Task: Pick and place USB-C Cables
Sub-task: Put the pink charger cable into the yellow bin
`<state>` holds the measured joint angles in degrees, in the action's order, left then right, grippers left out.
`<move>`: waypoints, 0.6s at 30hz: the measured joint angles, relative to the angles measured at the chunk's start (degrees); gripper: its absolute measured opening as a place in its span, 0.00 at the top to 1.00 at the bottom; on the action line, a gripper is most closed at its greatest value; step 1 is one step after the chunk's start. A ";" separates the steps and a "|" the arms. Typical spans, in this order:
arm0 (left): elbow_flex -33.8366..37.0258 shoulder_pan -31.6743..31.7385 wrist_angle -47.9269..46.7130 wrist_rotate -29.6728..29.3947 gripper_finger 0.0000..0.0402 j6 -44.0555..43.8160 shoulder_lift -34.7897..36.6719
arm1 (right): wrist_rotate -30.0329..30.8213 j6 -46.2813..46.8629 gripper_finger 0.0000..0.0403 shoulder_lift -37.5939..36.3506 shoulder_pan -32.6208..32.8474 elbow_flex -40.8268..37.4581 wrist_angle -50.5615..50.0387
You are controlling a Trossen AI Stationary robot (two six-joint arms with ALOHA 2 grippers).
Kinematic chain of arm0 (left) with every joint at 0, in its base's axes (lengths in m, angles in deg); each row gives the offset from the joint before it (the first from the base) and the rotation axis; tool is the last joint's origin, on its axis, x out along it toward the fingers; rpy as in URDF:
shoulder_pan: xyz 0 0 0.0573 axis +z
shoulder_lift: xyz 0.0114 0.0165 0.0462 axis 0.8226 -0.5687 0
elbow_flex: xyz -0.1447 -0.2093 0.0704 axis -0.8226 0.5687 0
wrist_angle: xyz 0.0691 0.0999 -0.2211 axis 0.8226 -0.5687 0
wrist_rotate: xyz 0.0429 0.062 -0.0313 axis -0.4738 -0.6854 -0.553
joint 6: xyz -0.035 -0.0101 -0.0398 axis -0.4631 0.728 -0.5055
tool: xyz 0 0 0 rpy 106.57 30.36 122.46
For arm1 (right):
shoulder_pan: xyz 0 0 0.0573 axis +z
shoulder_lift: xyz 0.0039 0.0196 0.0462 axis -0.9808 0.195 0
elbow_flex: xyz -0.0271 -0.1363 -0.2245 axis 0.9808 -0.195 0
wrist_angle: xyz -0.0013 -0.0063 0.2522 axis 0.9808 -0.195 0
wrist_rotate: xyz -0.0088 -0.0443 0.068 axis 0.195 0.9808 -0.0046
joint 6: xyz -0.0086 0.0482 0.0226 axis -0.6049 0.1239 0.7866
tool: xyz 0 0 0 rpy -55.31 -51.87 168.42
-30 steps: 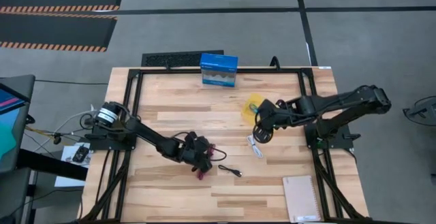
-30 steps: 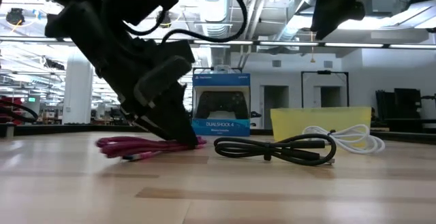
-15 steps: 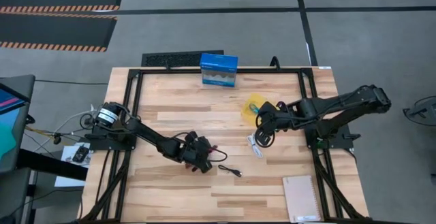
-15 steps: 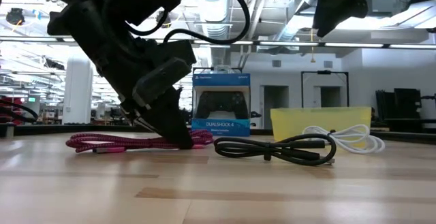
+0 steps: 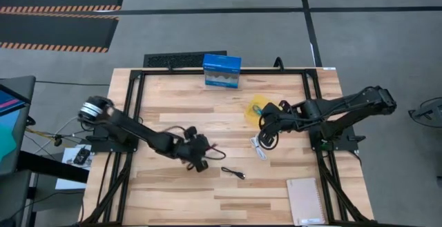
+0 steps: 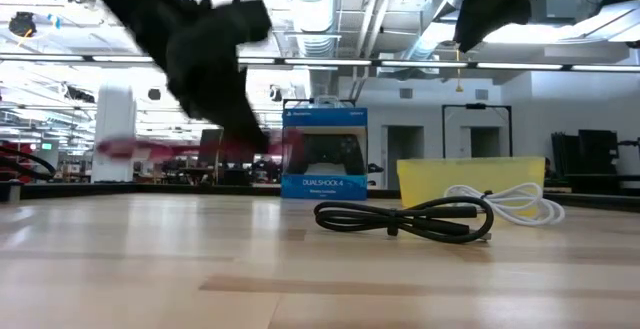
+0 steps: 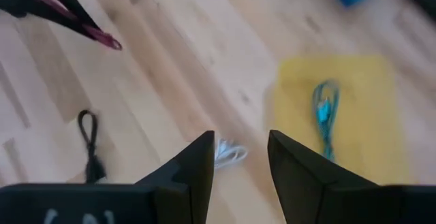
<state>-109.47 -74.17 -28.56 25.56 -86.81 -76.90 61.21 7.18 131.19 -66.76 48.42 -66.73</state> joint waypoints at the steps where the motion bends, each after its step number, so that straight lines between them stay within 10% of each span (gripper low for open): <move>1: 0.00 0.07 -0.73 -0.90 0.99 1.33 1.99 | 1.88 -1.75 0.61 -0.71 0.05 -0.03 1.01; 10: -0.11 4.07 -1.31 -4.48 0.99 11.42 20.07 | 11.37 -27.00 0.63 -14.94 3.79 -2.14 23.71; 18: -0.20 8.15 7.44 -0.50 0.99 20.87 25.98 | 11.99 -34.95 0.63 -35.37 2.49 -26.39 44.95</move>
<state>-109.66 -66.02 -21.12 25.07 -65.94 -50.92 73.21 -27.78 95.81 -64.28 22.03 -21.79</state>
